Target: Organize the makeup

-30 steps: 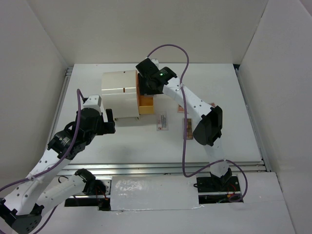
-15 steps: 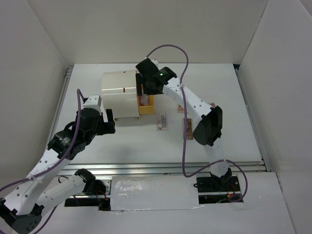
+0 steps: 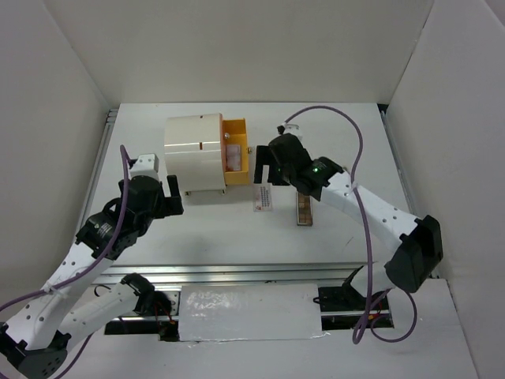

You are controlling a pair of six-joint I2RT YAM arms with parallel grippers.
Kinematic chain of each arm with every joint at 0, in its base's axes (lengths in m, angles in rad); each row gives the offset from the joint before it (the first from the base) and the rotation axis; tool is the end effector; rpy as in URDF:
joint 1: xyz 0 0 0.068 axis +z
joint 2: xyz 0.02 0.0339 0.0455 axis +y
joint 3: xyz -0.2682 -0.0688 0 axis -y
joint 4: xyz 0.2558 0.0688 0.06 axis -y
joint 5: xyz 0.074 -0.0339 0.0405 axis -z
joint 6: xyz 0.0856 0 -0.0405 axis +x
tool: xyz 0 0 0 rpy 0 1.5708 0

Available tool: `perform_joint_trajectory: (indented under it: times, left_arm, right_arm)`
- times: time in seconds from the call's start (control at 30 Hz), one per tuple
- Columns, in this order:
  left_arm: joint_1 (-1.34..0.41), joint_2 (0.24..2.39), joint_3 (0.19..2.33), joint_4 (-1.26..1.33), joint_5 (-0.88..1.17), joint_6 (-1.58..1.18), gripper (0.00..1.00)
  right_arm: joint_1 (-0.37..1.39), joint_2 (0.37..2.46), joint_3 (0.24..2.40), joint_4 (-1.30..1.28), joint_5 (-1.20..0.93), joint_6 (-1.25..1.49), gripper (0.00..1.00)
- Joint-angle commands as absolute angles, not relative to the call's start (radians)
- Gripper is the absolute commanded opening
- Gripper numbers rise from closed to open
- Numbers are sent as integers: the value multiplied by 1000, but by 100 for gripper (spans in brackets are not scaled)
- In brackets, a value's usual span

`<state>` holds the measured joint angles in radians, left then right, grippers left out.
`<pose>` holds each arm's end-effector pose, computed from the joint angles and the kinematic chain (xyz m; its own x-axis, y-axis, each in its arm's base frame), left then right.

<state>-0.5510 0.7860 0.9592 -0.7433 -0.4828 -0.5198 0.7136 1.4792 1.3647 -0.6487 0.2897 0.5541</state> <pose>0.1897 -0.0699 0.3256 -0.4640 -0.2312 -0.8551 -0.1150 0.9729 -0.2007 0.2951 0.2232 0.3031 -0.6923 0.0676 -0.7184 -0.1257 0.9691 0.2123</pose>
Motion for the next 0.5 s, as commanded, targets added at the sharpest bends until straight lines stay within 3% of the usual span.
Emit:
perform_joint_trajectory:
  times: [0.0,0.13,0.47]
  left_arm:
    - [-545,759,971,-744,-545,-551,99]
    - [-545,742,963,-732,-526,-543,99]
    - [-546,759,962,-724,-502,-529,99]
  right_arm:
    - [710,1460,1185,-392,232,581,100]
    - [712,1525,1086,-308,242,592,100]
    - [712,1727,1157,-288,285,549,98]
